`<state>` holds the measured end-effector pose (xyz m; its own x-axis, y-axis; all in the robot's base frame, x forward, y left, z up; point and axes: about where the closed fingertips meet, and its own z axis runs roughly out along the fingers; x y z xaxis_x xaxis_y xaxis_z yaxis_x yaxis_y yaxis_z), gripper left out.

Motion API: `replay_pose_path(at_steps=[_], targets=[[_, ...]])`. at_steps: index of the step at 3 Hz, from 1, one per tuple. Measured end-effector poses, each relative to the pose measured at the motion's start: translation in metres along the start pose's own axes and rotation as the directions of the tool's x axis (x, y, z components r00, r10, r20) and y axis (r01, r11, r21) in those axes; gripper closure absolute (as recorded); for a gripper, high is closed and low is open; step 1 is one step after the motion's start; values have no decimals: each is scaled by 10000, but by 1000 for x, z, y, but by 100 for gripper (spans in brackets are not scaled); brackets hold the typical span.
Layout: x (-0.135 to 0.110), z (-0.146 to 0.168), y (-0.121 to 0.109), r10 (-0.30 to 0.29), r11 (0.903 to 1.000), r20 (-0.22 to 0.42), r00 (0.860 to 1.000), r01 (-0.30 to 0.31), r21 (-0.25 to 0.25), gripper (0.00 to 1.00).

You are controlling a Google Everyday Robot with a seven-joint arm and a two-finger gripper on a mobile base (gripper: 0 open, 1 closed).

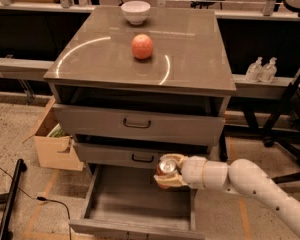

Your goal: Pick coke can from bottom drawer and place on counter

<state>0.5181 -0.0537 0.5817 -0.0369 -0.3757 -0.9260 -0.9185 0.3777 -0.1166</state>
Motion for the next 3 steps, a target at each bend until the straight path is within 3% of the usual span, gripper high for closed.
replay_pose_path(at_steps=[1,2,3], targets=[[-55,-19,-6,193,9997,-71,9998,-194,-139,100],[-120,-40,-11,271,9964,-146,9995,-282,-793,100],[-119,-39,-11,273,9966,-137,9995,-283,-774,100]])
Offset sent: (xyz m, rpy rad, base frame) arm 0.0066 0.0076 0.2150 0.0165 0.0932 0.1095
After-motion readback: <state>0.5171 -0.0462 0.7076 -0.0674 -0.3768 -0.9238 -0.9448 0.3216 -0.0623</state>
